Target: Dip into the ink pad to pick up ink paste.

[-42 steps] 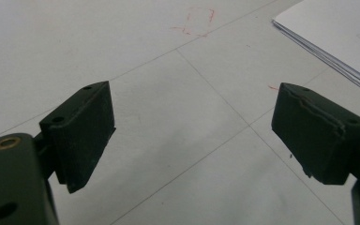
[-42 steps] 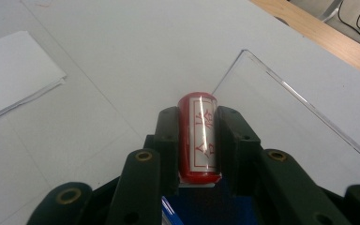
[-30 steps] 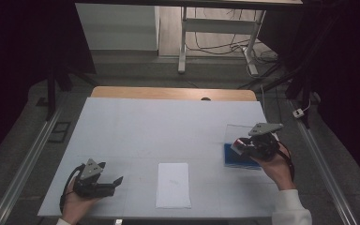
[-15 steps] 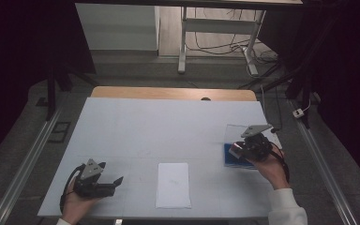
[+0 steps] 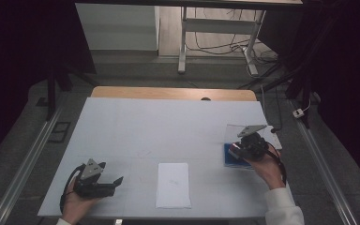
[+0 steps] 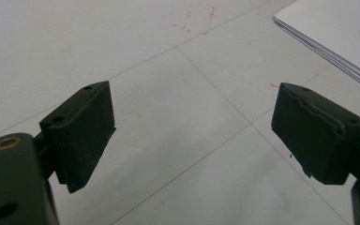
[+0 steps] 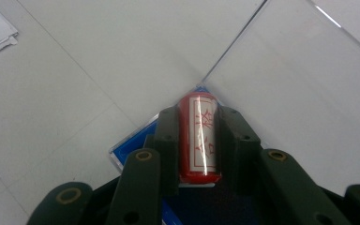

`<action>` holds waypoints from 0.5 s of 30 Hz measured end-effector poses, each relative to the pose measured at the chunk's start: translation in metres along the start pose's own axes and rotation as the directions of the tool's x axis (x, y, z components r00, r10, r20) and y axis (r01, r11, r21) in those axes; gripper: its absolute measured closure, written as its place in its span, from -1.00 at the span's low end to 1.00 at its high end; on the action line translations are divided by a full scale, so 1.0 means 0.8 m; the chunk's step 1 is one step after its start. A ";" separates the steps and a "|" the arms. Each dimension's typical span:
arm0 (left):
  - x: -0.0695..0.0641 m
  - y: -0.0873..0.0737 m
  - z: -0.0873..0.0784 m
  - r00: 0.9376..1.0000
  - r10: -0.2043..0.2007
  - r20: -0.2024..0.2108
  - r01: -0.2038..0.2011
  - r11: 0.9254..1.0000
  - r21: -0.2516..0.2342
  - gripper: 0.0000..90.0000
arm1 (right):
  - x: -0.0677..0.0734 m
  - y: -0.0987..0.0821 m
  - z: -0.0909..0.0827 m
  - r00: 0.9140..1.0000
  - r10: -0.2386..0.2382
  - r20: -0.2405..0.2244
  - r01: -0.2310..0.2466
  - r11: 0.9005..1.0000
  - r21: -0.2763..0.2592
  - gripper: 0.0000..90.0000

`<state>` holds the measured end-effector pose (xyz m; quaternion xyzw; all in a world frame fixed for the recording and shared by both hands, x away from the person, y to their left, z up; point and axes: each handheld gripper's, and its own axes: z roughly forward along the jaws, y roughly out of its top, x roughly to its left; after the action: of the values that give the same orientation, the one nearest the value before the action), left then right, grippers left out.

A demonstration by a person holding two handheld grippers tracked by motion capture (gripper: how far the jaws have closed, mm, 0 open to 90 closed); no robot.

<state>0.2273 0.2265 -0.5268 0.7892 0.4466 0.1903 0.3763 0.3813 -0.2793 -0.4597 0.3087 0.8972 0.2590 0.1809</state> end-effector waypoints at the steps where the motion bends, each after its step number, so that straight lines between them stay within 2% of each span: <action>1: 0.000 0.000 0.000 1.000 0.000 0.000 0.000 1.000 0.000 -0.70 | 0.000 0.000 0.001 1.000 0.004 -0.002 -0.004 1.000 0.006 0.55; 3: 0.000 0.000 0.000 1.000 0.000 -0.001 0.000 1.000 0.000 -0.70 | 0.000 -0.001 0.004 1.000 0.002 0.000 -0.002 1.000 0.011 0.55; 8: 0.000 0.000 0.000 1.000 0.002 -0.001 -0.002 1.000 0.001 -0.70 | -0.001 -0.003 0.005 0.999 0.039 -0.005 -0.039 0.999 0.014 0.55; 15: 0.000 0.000 0.000 1.000 0.003 -0.002 -0.003 1.000 0.002 -0.70 | 0.001 0.000 0.005 1.000 0.024 0.009 -0.024 0.999 0.035 0.55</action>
<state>0.2269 0.2266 -0.5269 0.7900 0.4459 0.1913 0.3749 0.3825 -0.2770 -0.4634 0.3236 0.8971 0.2441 0.1760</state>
